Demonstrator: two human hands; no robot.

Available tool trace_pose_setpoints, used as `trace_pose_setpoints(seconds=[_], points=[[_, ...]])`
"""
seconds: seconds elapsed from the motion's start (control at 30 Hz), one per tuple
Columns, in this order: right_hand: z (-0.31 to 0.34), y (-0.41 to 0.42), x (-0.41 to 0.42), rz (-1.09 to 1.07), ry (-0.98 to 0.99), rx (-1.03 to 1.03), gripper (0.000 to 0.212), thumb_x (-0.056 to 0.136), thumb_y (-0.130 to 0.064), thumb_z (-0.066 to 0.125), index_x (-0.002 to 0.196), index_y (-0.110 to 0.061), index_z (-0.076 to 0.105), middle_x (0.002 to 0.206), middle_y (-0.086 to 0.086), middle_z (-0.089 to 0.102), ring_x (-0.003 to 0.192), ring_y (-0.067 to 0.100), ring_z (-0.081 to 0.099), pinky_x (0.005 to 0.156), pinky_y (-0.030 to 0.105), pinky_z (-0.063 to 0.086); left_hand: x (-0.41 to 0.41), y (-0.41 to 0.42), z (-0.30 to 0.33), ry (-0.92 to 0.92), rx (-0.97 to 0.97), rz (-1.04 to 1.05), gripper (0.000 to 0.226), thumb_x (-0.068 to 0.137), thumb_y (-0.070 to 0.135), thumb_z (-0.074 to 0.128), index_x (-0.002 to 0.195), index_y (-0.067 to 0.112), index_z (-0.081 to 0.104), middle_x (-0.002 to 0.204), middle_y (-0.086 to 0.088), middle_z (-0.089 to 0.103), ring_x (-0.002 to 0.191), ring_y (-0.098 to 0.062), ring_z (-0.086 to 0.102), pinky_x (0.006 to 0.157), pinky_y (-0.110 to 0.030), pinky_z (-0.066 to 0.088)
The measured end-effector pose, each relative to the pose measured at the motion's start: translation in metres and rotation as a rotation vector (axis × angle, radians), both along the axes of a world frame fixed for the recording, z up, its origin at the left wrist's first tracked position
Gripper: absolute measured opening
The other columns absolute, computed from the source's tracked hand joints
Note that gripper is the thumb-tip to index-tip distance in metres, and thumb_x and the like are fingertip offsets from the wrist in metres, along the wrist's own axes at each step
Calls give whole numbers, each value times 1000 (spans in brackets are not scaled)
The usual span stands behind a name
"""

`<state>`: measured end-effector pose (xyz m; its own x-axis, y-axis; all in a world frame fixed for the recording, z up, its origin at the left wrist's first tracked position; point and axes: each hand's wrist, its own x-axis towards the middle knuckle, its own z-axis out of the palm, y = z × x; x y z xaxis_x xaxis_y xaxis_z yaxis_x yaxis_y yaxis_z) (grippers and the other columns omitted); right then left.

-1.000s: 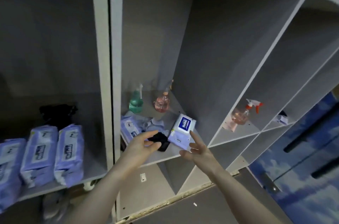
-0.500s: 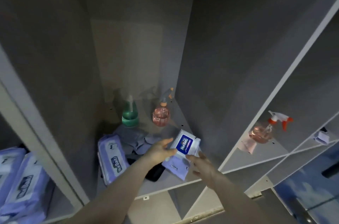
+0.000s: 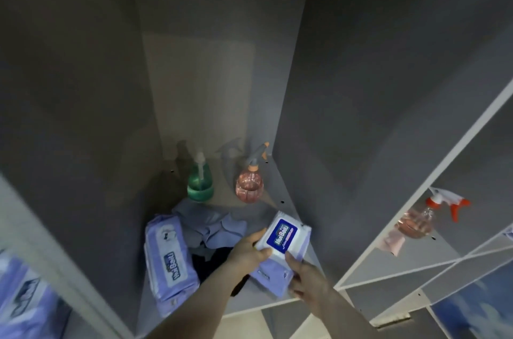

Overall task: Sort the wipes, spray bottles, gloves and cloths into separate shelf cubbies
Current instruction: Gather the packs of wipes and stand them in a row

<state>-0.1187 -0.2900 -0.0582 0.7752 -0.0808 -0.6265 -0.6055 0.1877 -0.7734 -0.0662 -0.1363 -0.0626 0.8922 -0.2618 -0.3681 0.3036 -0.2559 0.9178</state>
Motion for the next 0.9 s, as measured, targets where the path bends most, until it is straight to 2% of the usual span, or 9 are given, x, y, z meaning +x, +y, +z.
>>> trace_pose_setpoints(seconds=[0.07, 0.13, 0.27, 0.4, 0.5, 0.63, 0.7, 0.8, 0.9], points=[[14, 5, -7, -52, -141, 77, 25, 92, -20, 57, 114, -8, 55, 96, 12, 73, 76, 22, 71, 65, 31, 58, -15, 3, 16, -27, -106, 0, 60, 87, 0, 60, 139, 23, 40, 119, 3, 60, 99, -7, 58, 78, -11, 48], [38, 11, -20, -115, -246, 107, 39, 88, -13, 61, 123, -7, 44, 112, 18, 68, 93, 31, 67, 84, 45, 55, -34, 7, 38, -46, -242, 39, 63, 88, 0, 60, 138, 28, 34, 116, 1, 61, 94, -5, 61, 78, -12, 51], [90, 31, -59, -109, -412, -93, 61, 77, -22, 76, 125, -17, 38, 119, 6, 62, 100, 21, 65, 81, 34, 52, -75, 23, 85, -145, -376, 94, 57, 90, 19, 63, 138, 35, 39, 115, 13, 66, 106, -5, 63, 97, -24, 49], [115, 81, -120, -85, -681, -170, 60, 79, -19, 74, 126, -28, 37, 118, -12, 58, 104, 6, 61, 79, 20, 54, -128, 48, 122, -319, -328, 91, 62, 86, 32, 65, 129, 60, 31, 115, 31, 62, 110, 10, 57, 92, -13, 44], [110, 127, -162, -63, -847, -155, 76, 65, -29, 77, 130, -30, 38, 122, -12, 60, 101, 0, 64, 78, 15, 54, -175, 80, 130, -434, -297, 234, 68, 76, 46, 71, 126, 67, 29, 121, 26, 56, 115, 9, 53, 96, -17, 43], [97, 182, -203, 50, -998, -234, 88, 55, -47, 82, 130, -53, 36, 137, -11, 51, 118, 6, 57, 88, 26, 55, -234, 137, 123, -541, -295, 407, 79, 73, 51, 72, 140, 52, 30, 134, 24, 49, 127, -1, 48, 104, -31, 41], [100, 205, -216, 153, -1093, -414, 83, 65, -55, 72, 136, -53, 28, 142, -15, 44, 125, 5, 51, 90, 27, 54, -258, 165, 124, -567, -315, 474, 78, 74, 48, 72, 140, 47, 30, 133, 29, 48, 126, 0, 48, 98, -24, 46], [106, 236, -224, 320, -1207, -602, 75, 79, -65, 52, 144, -48, 17, 149, -6, 33, 134, 6, 39, 90, 19, 51, -281, 199, 129, -591, -314, 569, 86, 72, 55, 70, 143, 40, 23, 139, 30, 45, 128, 2, 46, 94, -14, 45], [118, 269, -215, 465, -1208, -612, 71, 81, -62, 46, 140, -58, 9, 149, -27, 14, 137, -9, 23, 89, 9, 46, -281, 230, 135, -627, -267, 639, 78, 83, 50, 62, 146, 36, 18, 143, 37, 34, 132, 13, 33, 95, -4, 36]])
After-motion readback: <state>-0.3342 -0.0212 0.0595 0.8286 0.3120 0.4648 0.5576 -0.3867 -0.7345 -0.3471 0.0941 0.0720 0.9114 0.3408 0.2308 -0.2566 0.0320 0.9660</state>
